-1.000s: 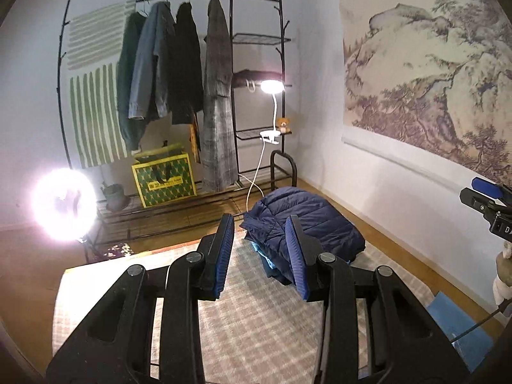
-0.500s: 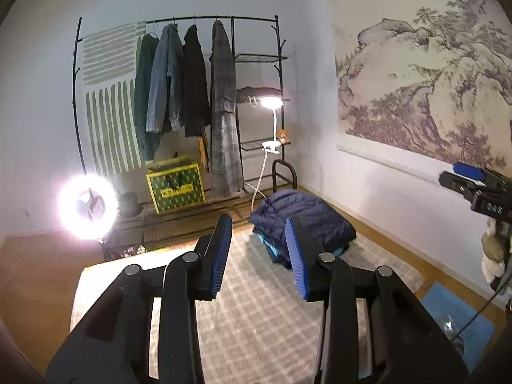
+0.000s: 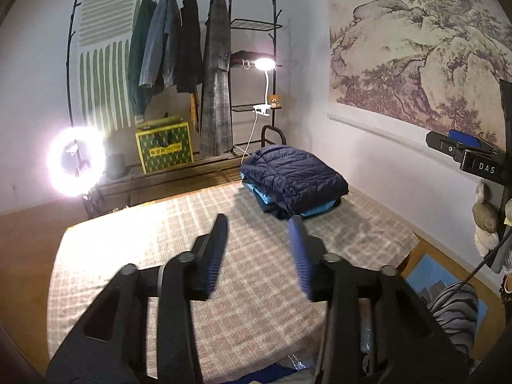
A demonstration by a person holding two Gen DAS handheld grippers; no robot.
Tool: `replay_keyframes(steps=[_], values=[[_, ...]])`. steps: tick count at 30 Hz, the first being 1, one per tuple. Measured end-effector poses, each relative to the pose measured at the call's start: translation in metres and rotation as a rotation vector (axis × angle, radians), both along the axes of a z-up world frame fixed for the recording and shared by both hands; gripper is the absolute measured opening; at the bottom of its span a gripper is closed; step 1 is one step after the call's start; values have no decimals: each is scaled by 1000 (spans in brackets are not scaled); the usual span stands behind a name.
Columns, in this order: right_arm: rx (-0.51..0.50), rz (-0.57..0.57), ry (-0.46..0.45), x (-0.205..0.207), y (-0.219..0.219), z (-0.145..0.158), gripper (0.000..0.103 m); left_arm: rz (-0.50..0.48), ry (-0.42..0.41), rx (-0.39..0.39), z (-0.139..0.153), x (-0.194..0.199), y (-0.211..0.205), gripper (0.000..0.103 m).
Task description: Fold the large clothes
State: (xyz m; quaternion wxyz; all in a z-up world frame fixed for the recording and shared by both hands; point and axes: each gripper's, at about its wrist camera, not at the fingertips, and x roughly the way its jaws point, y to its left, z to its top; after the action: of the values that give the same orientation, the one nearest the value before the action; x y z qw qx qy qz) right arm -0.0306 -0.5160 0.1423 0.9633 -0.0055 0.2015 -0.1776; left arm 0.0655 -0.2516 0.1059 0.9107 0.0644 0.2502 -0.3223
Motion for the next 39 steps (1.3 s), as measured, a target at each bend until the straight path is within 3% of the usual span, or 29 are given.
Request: replay_keyframes(steps=[4,12,20,29,39], values=[[-8,-12,11,18,4,-17,103,17,15,-2,-20,15,-2,56],[10,-32,60,69,0,-63,103,55,8,13,-51,46,-5,86],[29,-58,104,111,-8,-112,103,73,13,9,-85,80,-7,97],[109,-37,162,138,-20,-155,103,176,63,96,-112,112,-16,103],[65,-46,186,149,-12,-167,103,199,98,105,-124,121,-10,103]])
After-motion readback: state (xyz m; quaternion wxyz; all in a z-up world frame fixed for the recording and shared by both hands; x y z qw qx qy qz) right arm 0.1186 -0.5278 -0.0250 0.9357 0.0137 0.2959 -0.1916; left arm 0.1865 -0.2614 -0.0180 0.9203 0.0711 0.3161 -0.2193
